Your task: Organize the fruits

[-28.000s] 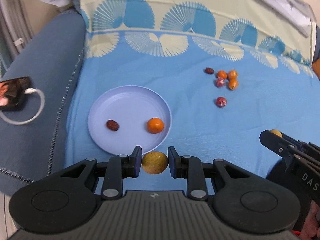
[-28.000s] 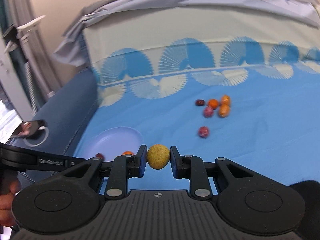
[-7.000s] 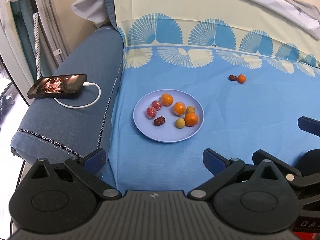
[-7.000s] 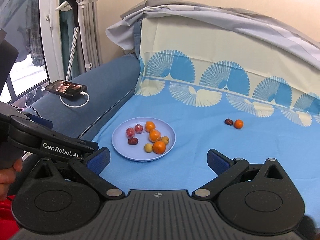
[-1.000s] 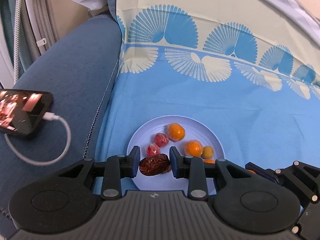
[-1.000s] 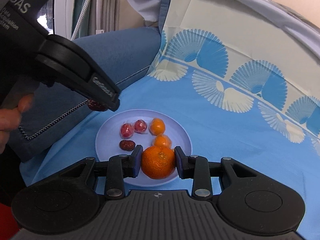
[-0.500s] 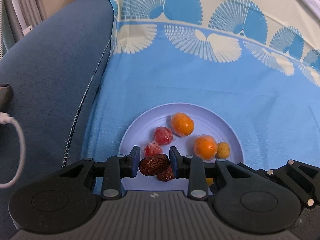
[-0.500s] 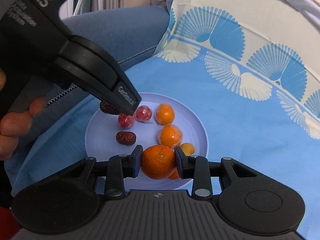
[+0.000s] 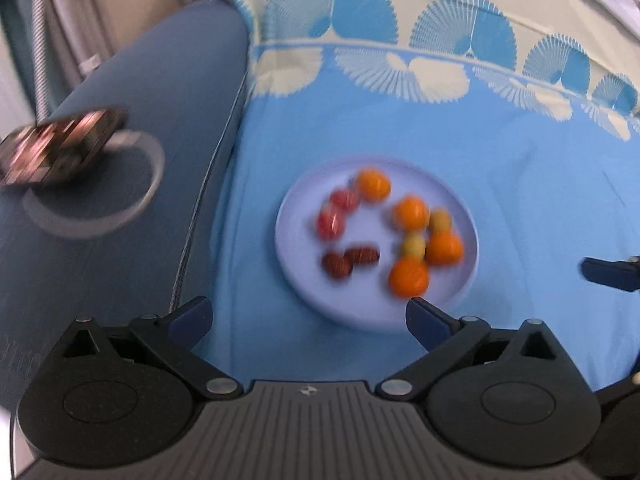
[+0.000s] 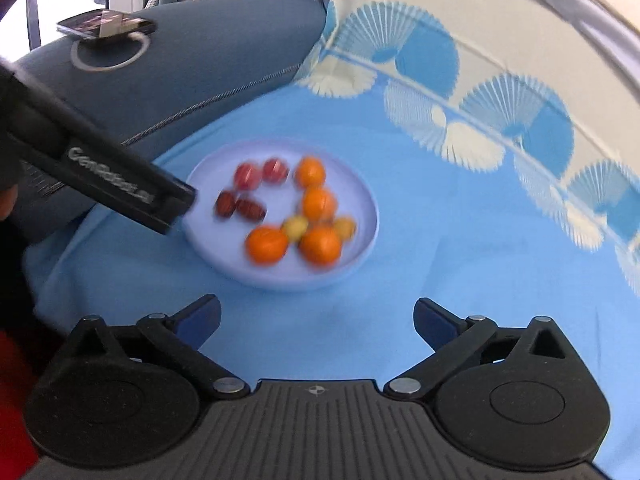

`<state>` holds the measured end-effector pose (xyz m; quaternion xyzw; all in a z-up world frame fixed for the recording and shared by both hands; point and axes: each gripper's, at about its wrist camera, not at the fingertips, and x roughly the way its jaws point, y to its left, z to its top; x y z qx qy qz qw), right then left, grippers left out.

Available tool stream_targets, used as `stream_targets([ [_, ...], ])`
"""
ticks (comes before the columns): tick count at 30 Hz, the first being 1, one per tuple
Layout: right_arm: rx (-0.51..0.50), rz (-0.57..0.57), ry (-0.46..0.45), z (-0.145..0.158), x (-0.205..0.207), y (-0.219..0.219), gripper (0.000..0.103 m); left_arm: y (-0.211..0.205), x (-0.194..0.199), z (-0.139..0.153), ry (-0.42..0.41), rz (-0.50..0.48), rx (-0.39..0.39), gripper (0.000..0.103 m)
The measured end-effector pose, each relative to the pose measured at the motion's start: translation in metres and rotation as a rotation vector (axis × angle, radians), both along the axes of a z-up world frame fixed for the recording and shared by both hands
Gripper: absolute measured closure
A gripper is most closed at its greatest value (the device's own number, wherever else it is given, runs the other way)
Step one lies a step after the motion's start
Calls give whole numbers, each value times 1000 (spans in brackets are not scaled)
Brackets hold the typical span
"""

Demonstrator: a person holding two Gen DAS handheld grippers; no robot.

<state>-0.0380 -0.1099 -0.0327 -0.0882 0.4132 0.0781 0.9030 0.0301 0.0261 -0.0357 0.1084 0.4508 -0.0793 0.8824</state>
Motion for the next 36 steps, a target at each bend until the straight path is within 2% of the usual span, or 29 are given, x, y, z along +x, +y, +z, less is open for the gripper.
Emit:
stream_targets([
  [2,25,-14,7,7,-20,-1,1,3,-17,1,2,14,11,0],
  [4,28,-29,-40,16,-40,0,1,4,-29,4,1,23,34,0],
  [8,62,-75,-156,41,-61,-4,1,3,-45,22,-28,33,19,0],
  [13,84,-101,-219,57,-79,-9,1,-4,-62,47,-74,54,55,0],
  [17,90,-113,-240,63,-98,-7,1,-5,-83,56,-82,56,44,0],
  [23,83,-104,-284,70,-115,-2,1,-10,-105,61,-112,32,78,0],
  [36,95,-112,-279,73,-122,1,1,-4,-111,62,-125,48,88,0],
])
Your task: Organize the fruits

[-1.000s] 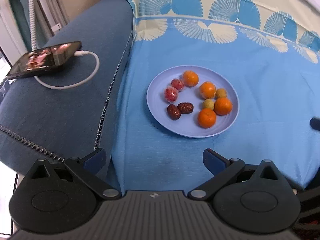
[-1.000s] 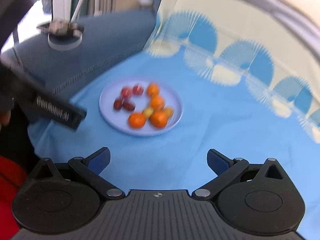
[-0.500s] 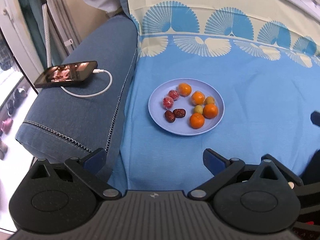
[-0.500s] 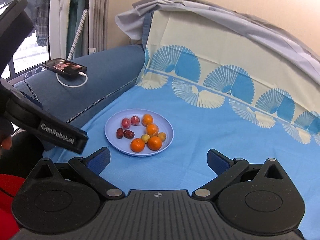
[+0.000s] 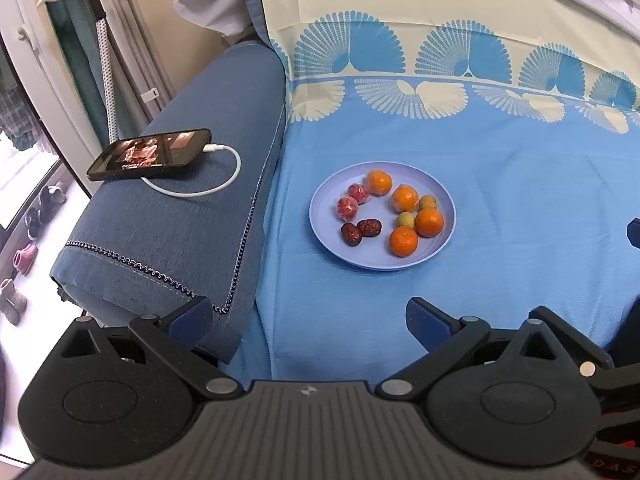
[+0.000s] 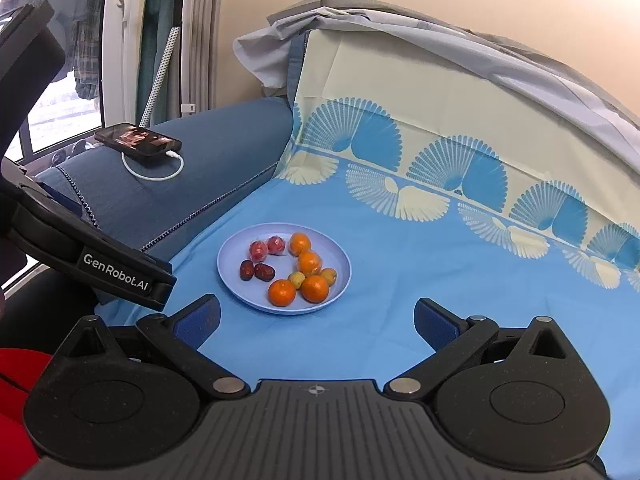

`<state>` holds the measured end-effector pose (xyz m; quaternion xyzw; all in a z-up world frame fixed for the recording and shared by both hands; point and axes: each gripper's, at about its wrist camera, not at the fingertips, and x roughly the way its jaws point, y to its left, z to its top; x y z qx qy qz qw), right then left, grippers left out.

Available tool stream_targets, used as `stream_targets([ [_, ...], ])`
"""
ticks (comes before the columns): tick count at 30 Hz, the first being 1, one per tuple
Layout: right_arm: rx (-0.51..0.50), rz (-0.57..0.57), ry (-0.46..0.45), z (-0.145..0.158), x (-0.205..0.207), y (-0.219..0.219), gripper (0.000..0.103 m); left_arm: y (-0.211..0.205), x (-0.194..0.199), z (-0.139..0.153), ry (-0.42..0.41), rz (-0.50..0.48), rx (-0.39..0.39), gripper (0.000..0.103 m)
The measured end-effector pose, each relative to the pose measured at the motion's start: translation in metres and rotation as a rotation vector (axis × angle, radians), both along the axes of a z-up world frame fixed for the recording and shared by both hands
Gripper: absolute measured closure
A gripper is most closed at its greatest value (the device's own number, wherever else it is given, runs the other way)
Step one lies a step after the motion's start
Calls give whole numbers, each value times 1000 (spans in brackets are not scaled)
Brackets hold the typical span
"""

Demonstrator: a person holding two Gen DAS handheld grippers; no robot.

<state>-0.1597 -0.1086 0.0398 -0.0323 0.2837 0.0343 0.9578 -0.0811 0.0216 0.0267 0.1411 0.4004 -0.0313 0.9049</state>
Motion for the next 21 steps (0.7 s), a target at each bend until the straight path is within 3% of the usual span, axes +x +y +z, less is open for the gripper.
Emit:
stream_targets([
  [21,12,-4,30,-6,3,0,1,-1,3,-7,24,-12,-3,0],
])
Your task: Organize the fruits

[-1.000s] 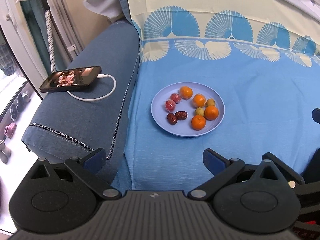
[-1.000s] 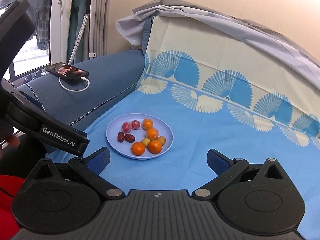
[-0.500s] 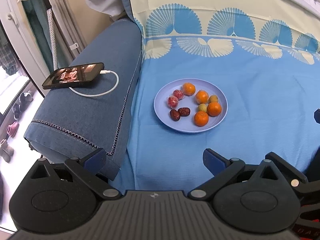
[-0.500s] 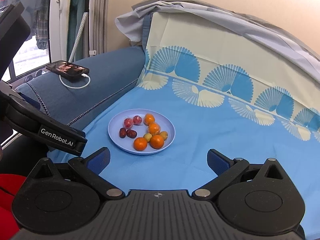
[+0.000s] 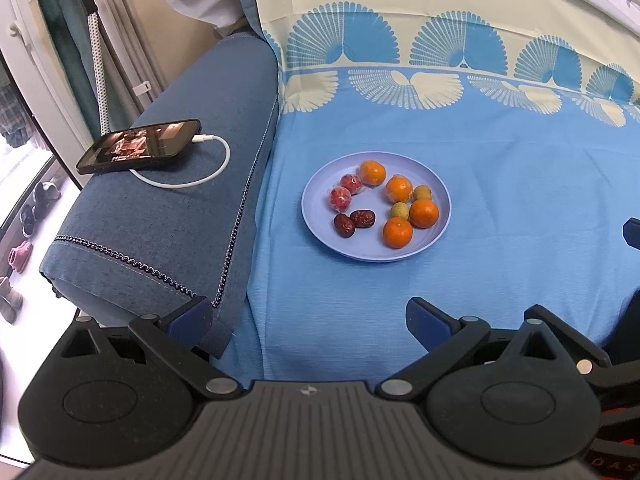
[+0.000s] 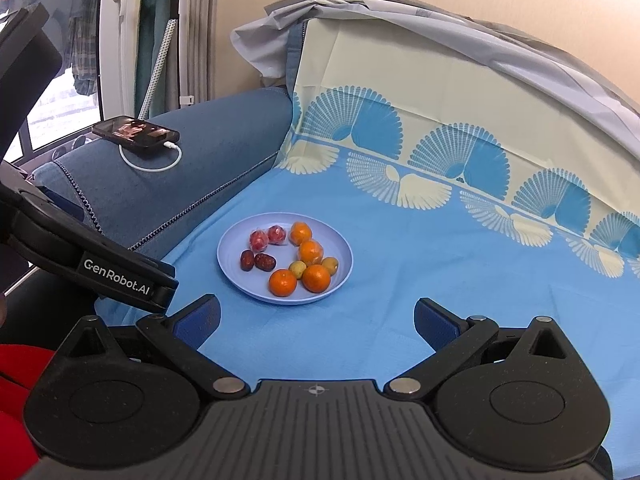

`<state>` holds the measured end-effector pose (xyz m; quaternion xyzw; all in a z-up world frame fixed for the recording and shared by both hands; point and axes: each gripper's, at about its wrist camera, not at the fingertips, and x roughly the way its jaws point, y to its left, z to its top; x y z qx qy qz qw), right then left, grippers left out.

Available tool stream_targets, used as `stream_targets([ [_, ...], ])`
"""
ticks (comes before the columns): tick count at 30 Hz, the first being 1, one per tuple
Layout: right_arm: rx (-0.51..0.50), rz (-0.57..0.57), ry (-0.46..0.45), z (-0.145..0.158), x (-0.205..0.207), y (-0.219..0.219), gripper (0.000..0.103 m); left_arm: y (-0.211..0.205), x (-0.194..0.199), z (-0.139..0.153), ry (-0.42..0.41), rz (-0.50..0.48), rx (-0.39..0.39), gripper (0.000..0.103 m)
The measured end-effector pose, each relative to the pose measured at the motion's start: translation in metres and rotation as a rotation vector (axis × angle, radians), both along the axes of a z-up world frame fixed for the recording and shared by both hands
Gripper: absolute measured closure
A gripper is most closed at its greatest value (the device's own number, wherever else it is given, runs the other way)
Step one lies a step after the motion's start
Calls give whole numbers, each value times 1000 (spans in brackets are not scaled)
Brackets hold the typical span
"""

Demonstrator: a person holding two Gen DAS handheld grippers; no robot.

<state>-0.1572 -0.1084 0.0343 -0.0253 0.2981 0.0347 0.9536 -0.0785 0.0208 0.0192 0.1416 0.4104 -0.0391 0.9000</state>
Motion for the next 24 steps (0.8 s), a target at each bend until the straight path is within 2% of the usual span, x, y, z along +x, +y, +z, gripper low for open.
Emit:
stream_targets([
  [24,-6,8,3,0,-1,0,1,1,-2,0,-4,0,-3,0],
])
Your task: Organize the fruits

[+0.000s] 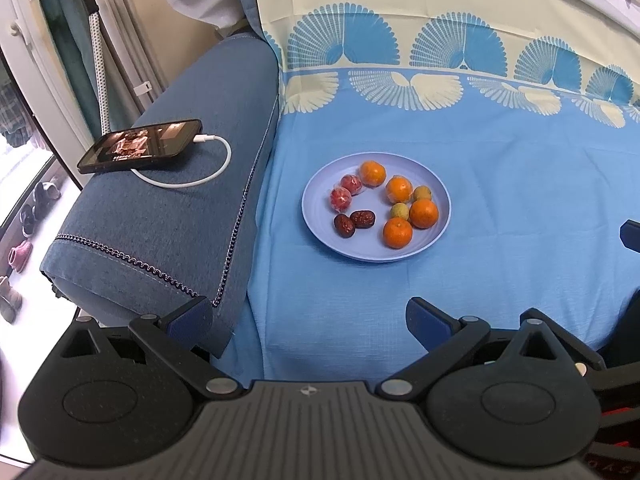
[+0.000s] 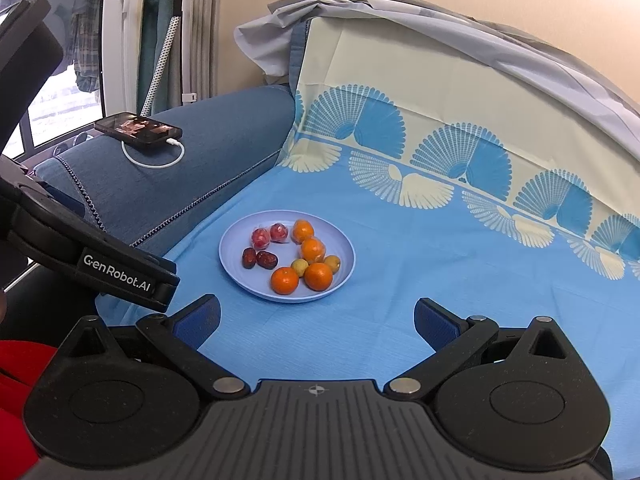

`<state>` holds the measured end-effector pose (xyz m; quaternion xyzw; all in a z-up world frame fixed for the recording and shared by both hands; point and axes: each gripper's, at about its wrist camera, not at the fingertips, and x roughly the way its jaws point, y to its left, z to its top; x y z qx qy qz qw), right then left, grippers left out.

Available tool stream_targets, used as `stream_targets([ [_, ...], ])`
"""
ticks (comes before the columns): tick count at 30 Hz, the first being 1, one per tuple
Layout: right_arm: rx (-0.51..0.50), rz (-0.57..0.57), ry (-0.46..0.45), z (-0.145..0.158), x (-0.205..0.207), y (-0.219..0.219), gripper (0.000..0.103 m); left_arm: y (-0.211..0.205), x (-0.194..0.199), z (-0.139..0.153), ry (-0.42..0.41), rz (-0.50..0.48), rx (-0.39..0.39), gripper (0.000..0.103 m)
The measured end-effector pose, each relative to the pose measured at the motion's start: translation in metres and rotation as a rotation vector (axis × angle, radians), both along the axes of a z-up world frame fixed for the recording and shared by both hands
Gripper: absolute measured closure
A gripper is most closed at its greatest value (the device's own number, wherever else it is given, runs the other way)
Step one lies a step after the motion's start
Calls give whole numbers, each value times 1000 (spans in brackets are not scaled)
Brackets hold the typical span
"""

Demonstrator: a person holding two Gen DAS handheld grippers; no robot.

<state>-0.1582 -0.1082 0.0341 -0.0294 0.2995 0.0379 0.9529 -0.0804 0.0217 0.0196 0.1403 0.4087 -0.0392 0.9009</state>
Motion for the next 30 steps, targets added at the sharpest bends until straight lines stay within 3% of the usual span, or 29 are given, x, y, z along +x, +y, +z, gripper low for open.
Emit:
stream_targets([
  [30,7,4,3,-2,1,1,1,1,1,-1,1,5,14,0],
])
